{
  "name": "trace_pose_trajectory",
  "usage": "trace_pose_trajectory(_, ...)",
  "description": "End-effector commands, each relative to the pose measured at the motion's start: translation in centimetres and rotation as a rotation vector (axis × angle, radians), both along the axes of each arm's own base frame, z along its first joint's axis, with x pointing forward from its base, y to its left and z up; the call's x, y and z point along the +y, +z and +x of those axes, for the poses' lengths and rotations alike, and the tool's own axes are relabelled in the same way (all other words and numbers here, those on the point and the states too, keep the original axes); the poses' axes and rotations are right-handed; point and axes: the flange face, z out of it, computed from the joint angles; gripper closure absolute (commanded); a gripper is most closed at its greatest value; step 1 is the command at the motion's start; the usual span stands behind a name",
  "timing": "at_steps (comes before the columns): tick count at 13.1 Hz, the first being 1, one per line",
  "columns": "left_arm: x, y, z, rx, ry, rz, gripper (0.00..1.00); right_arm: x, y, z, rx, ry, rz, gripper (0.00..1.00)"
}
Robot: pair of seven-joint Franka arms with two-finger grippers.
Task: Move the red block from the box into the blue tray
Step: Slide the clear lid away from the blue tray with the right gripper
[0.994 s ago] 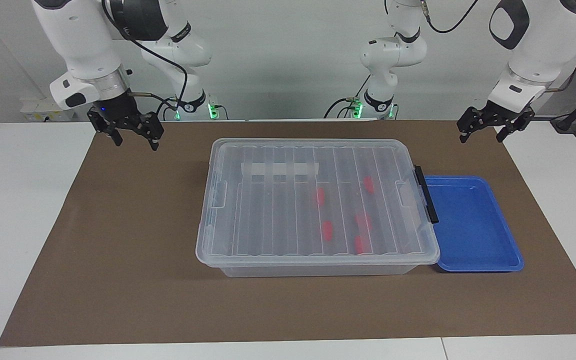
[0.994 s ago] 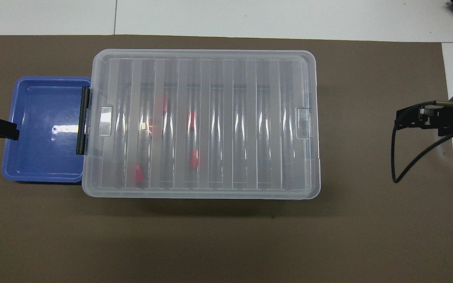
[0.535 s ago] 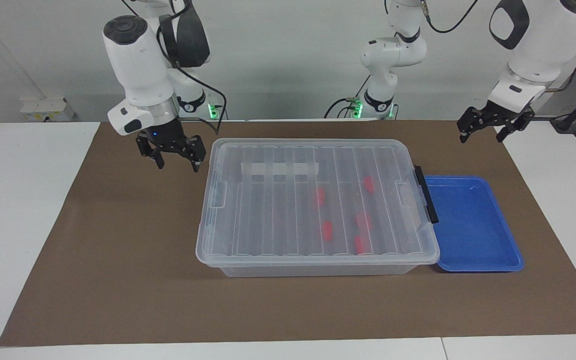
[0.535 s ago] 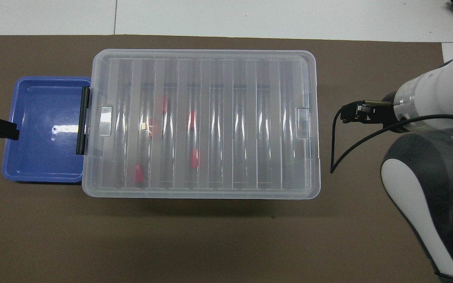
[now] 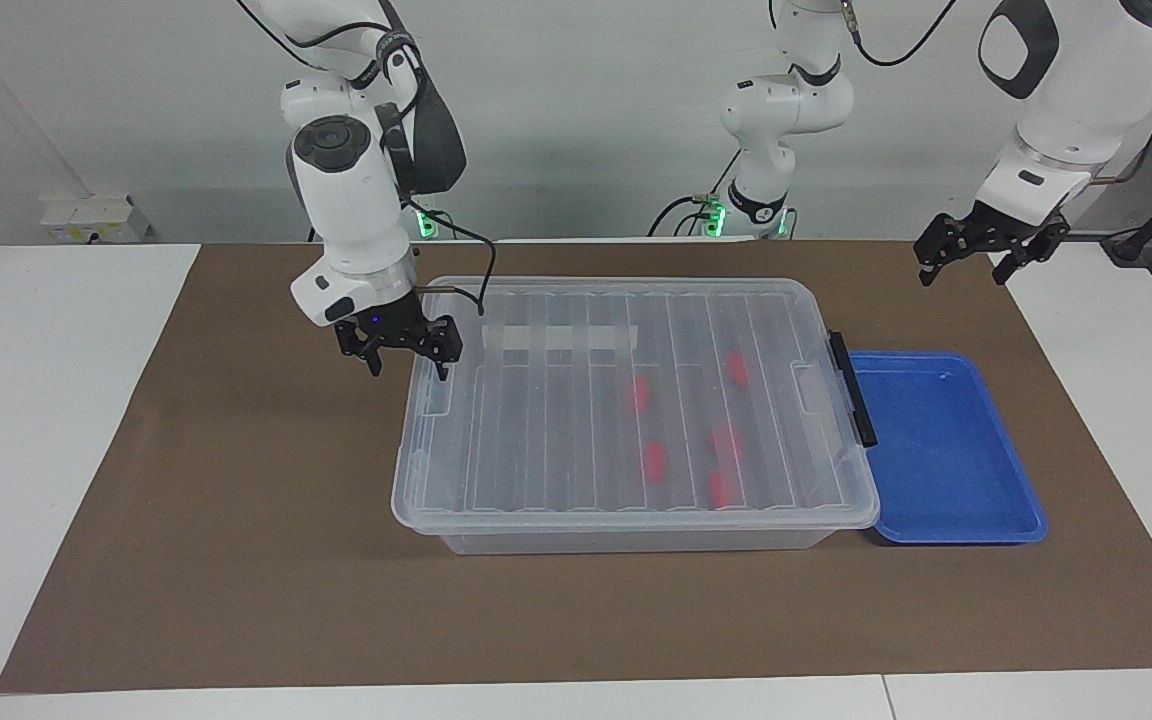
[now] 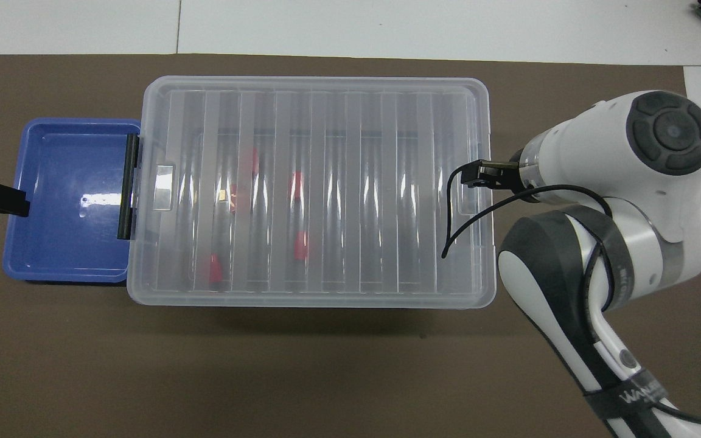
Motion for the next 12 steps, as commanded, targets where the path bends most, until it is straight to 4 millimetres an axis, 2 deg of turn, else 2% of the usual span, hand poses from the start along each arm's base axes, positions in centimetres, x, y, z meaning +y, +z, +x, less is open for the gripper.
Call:
trace_pose_trajectory(1,0.2,0.1,-0.8,-0.016,-0.001,-0.008,0.00,-2.1,-0.6,-1.6,0.005,0.014,-0.002,0.06)
trace_pose_trajectory(2,0.2,0.1,-0.8,-0.016,-0.001,-0.008,0.00,-2.8,-0.6,-1.7,0.014,0.023,-0.005,0.12)
trace_pose_trajectory(3,0.2,0.1,-0.8,-0.016,-0.001,-0.008,0.00,-3.2,-0.6,-1.7,0.018,0.041,-0.009,0.13)
trace_pose_trajectory(6,0.2,0.1,-0.8,-0.016,-0.001,-0.008,0.00,-5.9,-0.6,-1.5,0.033,0.079,-0.017,0.15)
trace_pose_trajectory(8,0.2,0.1,-0.8,-0.016,-0.001,-0.008,0.00,-8.6,-0.8,-1.3,0.052,0.119,-0.024,0.16)
trace_pose_trajectory(12,0.2,0.1,-0.8,-0.016,-0.001,-0.008,0.00,-15.1,-0.7,-0.9,0.051,0.184,-0.031,0.16)
